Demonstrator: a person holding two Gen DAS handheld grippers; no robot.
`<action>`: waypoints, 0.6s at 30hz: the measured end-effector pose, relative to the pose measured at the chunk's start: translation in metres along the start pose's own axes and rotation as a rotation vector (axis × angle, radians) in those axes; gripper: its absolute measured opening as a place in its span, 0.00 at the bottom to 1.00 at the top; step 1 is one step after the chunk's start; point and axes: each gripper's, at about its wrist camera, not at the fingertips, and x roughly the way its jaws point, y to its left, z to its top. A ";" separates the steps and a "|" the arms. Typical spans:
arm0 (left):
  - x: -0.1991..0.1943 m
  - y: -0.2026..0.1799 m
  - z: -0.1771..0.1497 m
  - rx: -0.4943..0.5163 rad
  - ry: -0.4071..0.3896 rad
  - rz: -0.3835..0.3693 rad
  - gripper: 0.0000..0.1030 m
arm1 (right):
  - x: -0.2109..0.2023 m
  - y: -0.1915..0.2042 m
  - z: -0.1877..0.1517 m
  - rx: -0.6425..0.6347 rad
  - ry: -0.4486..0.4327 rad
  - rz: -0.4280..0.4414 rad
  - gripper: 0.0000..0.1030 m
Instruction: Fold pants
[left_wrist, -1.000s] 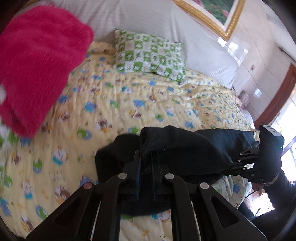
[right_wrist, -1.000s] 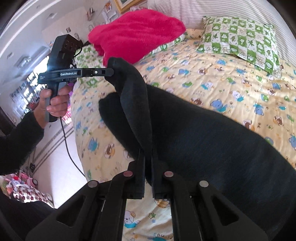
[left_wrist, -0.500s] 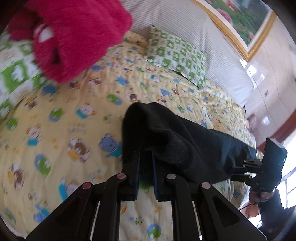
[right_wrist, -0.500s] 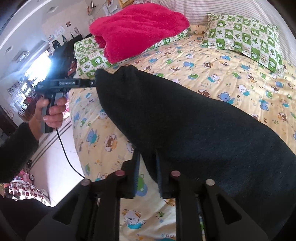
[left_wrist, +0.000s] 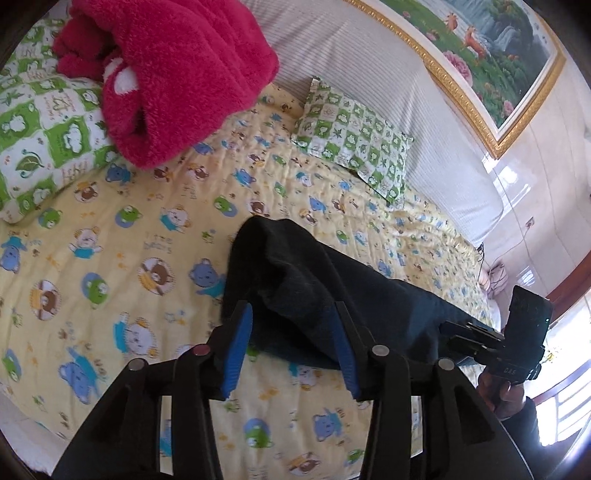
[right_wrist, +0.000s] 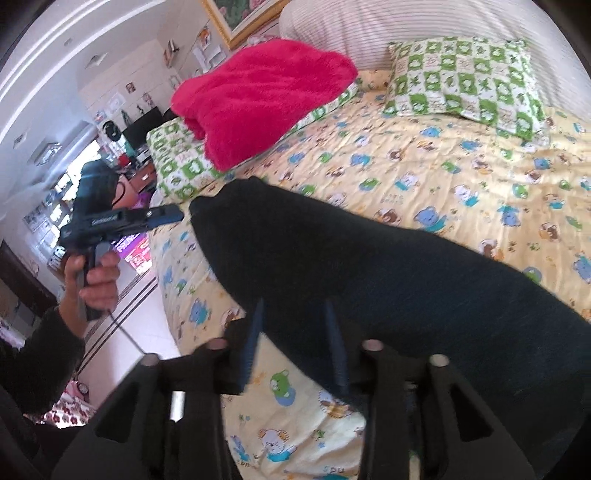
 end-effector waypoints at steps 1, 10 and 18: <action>0.002 -0.002 -0.001 -0.001 0.000 -0.008 0.48 | -0.002 -0.001 0.002 -0.001 -0.006 -0.008 0.40; 0.036 0.009 -0.011 -0.095 0.067 0.016 0.51 | -0.009 -0.055 0.031 0.189 -0.022 -0.084 0.40; 0.053 0.012 -0.019 -0.095 0.100 0.144 0.54 | 0.029 -0.112 0.073 0.327 0.021 -0.105 0.40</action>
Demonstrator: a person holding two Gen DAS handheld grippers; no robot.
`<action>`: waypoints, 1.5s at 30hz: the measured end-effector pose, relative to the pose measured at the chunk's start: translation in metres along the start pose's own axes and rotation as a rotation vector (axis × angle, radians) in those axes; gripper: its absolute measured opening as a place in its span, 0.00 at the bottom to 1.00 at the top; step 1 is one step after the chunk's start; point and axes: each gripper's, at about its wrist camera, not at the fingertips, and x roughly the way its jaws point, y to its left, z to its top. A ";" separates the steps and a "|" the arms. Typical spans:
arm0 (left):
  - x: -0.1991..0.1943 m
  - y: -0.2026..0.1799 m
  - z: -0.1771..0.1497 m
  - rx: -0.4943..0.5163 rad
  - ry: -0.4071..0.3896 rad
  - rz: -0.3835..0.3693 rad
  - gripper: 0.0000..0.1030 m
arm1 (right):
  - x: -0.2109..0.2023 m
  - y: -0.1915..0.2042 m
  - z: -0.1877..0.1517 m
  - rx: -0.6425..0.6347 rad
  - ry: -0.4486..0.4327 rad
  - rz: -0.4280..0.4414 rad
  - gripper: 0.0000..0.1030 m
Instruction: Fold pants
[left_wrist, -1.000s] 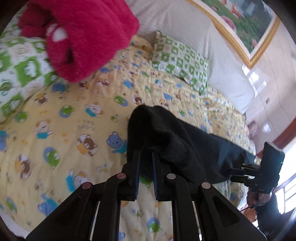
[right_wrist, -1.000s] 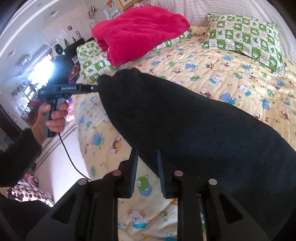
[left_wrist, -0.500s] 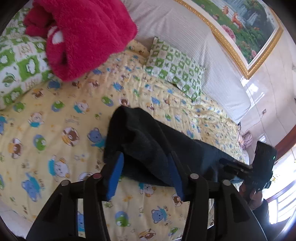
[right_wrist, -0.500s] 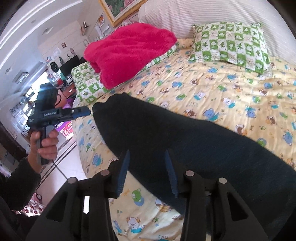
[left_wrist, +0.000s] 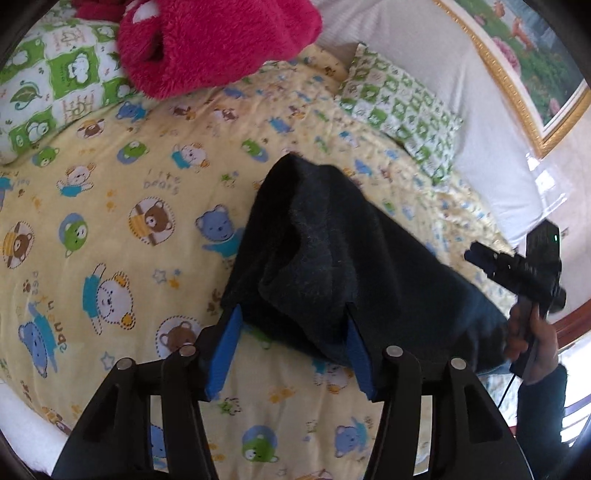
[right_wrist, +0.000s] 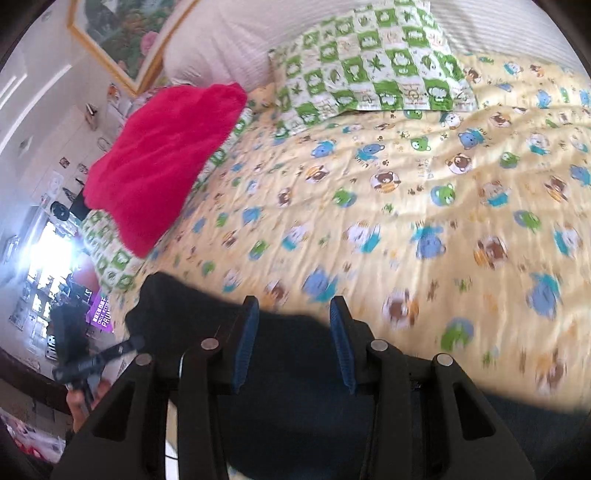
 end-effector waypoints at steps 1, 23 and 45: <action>0.001 0.002 -0.001 -0.005 0.001 -0.004 0.54 | 0.010 -0.001 0.005 -0.009 0.024 -0.008 0.40; 0.028 -0.003 0.017 -0.075 -0.065 -0.091 0.36 | 0.055 0.027 -0.029 -0.225 0.222 -0.055 0.26; -0.002 -0.011 0.031 0.183 -0.179 0.144 0.57 | 0.033 0.026 -0.013 -0.202 -0.183 -0.254 0.37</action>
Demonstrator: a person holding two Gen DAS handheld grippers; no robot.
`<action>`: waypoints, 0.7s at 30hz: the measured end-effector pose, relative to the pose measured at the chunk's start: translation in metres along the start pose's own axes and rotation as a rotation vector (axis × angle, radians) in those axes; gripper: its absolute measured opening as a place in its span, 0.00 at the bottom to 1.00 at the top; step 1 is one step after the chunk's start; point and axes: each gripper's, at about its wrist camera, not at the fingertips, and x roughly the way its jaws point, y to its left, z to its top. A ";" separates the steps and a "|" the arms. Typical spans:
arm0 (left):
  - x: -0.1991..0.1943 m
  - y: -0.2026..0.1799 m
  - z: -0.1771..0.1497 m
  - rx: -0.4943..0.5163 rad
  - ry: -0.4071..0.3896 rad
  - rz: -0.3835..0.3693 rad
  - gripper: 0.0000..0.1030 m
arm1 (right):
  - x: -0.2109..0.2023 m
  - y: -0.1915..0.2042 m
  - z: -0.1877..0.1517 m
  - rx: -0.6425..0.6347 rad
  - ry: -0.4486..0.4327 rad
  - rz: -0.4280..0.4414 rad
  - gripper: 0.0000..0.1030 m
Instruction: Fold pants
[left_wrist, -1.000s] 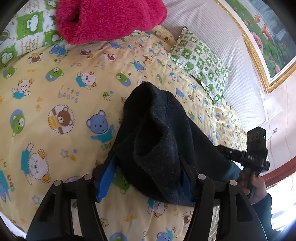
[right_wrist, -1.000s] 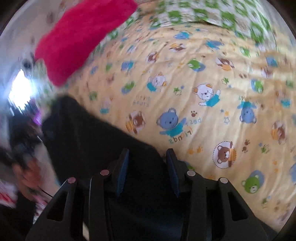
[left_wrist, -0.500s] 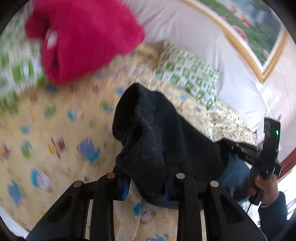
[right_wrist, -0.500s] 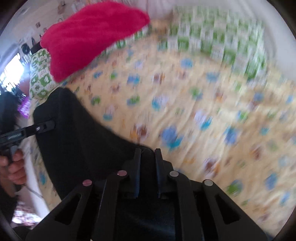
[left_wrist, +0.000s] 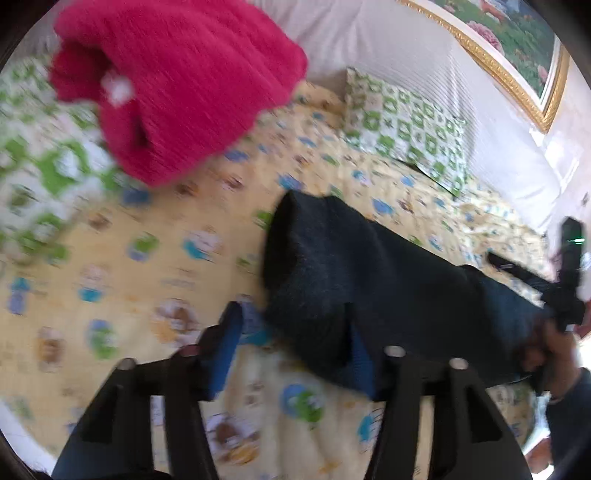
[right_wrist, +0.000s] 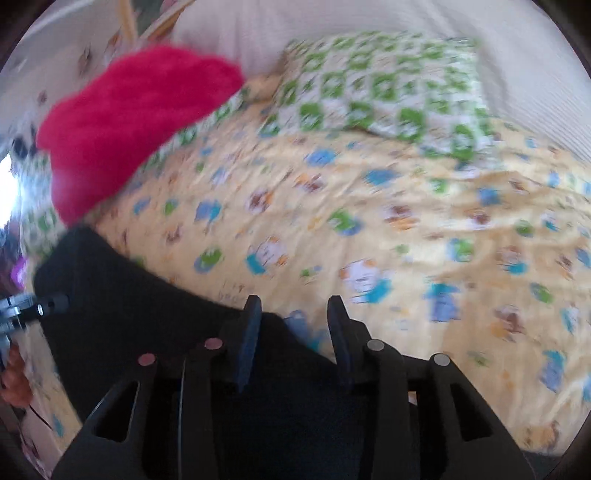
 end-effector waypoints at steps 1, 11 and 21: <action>-0.007 0.002 0.000 0.004 -0.010 -0.007 0.57 | -0.016 -0.006 -0.001 0.029 -0.031 0.014 0.37; -0.042 -0.033 0.009 0.043 -0.054 -0.082 0.56 | -0.125 -0.065 -0.054 0.237 -0.092 -0.026 0.46; -0.018 -0.134 0.011 0.208 0.029 -0.237 0.60 | -0.200 -0.135 -0.124 0.394 -0.106 -0.208 0.46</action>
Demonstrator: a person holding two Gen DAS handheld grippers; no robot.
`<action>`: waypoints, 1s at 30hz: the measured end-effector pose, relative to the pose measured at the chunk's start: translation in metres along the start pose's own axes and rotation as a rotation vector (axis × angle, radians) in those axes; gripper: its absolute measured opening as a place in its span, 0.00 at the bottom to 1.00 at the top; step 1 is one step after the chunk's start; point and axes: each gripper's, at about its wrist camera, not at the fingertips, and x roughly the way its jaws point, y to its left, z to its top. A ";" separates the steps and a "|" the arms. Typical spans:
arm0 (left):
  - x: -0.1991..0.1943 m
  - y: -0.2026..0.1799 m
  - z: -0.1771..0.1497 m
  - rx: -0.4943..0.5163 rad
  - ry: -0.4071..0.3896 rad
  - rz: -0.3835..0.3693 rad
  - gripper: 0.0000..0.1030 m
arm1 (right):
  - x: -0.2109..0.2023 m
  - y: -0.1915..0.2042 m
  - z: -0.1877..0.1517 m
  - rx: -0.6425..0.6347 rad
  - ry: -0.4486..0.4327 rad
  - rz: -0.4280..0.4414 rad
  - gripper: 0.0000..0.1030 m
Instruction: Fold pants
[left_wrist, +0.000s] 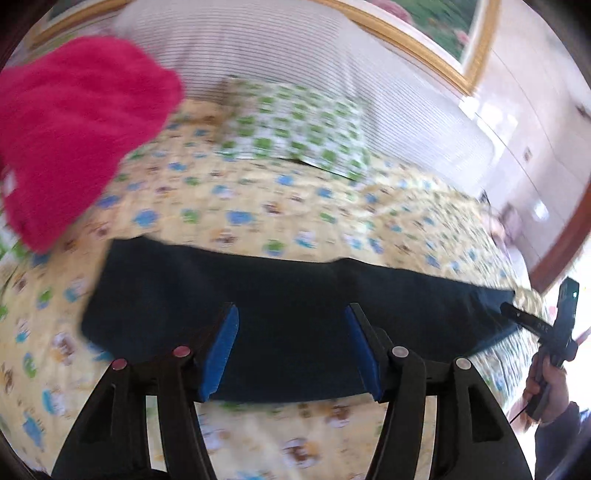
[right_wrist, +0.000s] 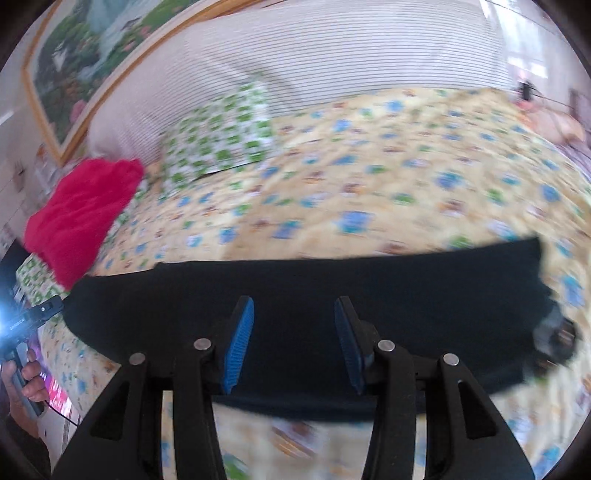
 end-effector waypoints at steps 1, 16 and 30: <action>0.006 -0.011 0.002 0.026 0.015 -0.021 0.62 | -0.006 -0.012 -0.002 0.024 -0.002 -0.018 0.46; 0.063 -0.152 0.024 0.314 0.134 -0.186 0.67 | -0.048 -0.090 -0.024 0.153 -0.046 -0.087 0.46; 0.130 -0.263 0.031 0.572 0.265 -0.295 0.68 | -0.076 -0.110 -0.037 0.249 -0.135 -0.105 0.52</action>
